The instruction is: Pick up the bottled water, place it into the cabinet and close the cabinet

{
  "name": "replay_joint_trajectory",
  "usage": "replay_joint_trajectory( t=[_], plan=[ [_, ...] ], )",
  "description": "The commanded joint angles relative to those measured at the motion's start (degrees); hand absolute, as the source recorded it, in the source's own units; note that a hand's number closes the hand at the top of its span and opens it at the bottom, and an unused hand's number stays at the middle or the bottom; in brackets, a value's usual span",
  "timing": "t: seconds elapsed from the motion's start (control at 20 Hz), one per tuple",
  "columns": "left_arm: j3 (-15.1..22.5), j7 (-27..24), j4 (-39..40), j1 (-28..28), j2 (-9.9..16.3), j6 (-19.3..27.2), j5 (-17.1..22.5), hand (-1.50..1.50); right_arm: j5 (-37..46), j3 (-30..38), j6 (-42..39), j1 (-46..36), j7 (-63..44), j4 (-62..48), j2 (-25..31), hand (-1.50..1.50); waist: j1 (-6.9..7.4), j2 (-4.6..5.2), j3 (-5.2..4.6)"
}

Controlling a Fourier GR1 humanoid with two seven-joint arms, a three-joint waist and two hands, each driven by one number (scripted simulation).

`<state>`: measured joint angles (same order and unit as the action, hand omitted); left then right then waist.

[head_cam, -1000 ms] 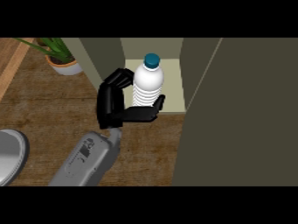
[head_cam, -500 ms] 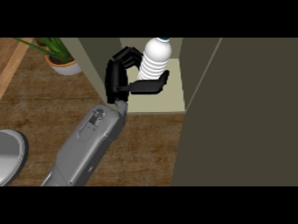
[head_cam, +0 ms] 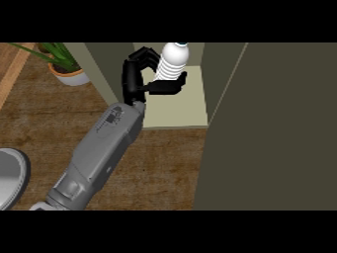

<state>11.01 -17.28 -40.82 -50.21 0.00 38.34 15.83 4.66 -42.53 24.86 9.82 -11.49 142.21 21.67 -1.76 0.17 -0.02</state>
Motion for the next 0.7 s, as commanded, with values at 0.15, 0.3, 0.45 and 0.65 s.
replay_joint_trajectory(
  t=[0.15,0.3,0.45,0.65],
  plan=[
    [-0.46,-0.86,13.24,-5.52,1.56,3.43,-3.29,1.5,4.62,-4.0,0.86,3.71,-0.74,6.56,1.71,-1.5,-0.67,0.01,-0.01],
    [-4.2,-2.58,19.18,-9.52,0.93,2.49,-1.93,1.5,3.7,-3.9,0.81,3.58,2.13,3.79,1.0,-1.5,-1.15,0.4,-0.02],
    [-4.85,-5.19,22.11,-9.66,1.88,2.76,-1.33,1.5,3.07,-3.09,0.64,2.66,0.09,5.39,1.34,-1.5,-1.14,0.45,-0.04],
    [-4.5,-11.05,23.74,-6.57,0.02,4.18,1.16,1.5,-0.37,0.11,-1.37,0.86,-0.99,5.86,2.79,-1.5,-2.13,0.81,-0.07]
  ],
)
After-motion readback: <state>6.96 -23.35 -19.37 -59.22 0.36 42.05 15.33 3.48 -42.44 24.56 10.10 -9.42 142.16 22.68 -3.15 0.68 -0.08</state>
